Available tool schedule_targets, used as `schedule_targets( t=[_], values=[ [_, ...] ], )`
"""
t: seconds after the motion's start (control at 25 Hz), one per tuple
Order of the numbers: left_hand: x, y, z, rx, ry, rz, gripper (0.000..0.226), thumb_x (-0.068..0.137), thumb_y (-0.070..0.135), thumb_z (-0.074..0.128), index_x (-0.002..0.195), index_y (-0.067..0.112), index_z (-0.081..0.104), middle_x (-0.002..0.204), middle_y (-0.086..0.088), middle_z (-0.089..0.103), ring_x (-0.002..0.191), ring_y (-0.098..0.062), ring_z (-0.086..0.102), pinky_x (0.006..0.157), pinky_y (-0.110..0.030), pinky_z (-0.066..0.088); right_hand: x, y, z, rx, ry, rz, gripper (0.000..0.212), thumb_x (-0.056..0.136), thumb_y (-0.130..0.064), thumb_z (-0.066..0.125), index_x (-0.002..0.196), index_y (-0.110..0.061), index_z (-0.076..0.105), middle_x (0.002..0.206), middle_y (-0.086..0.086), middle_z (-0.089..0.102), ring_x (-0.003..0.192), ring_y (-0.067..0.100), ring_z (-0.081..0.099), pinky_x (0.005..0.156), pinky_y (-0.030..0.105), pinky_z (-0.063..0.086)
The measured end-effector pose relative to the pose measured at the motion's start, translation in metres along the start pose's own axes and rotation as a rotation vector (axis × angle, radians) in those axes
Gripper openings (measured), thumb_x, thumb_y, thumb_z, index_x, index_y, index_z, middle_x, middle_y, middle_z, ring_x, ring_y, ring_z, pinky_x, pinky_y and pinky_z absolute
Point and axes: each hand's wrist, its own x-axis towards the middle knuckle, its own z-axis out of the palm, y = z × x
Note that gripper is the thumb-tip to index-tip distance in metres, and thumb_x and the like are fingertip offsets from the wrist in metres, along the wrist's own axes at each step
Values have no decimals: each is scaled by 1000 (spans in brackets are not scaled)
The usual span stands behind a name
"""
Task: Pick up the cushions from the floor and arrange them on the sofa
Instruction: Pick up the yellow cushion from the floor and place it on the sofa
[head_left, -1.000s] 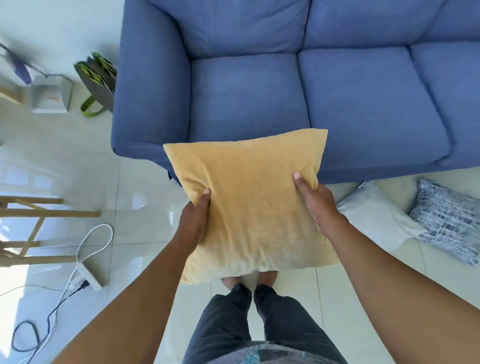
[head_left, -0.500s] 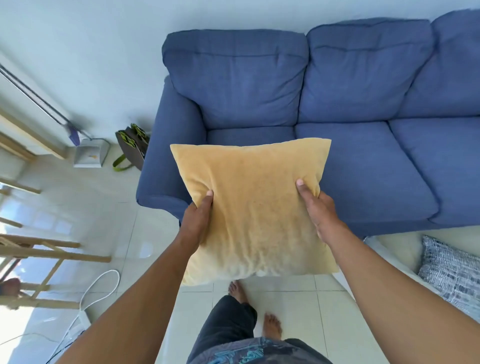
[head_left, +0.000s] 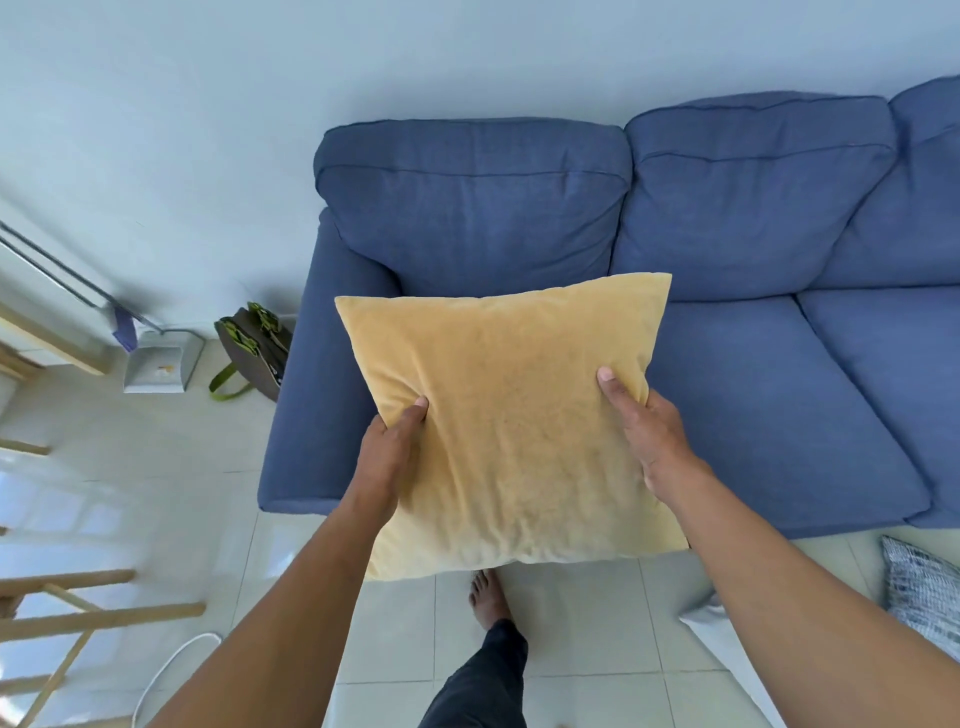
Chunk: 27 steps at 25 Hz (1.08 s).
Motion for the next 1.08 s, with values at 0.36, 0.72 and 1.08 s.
schedule_targets(
  t=[0.36, 0.72, 1.08],
  values=[
    [119, 75, -17, 20, -128, -80, 49, 80, 41, 80, 121, 17, 71, 119, -3, 78, 113, -30, 71, 100, -50, 55, 83, -42, 51, 15, 38, 47, 38, 84, -50, 84, 112, -25, 78, 117, -3, 80, 115, 23, 73, 110, 50, 53],
    [169, 117, 2, -57, -177, -126, 41, 93, 23, 73, 131, 12, 62, 119, -1, 73, 104, -20, 68, 73, -34, 50, 148, -75, 62, 58, 22, 97, 37, 80, -29, 91, 113, -19, 78, 111, 2, 83, 112, 29, 76, 108, 54, 54],
    [239, 136, 45, -45, -135, -125, 58, 79, 22, 83, 132, 20, 59, 126, 1, 71, 113, -22, 65, 87, -39, 49, 244, -85, 61, 46, -3, 198, 42, 74, -17, 92, 113, -14, 76, 107, 6, 84, 106, 31, 78, 104, 55, 57]
  ],
)
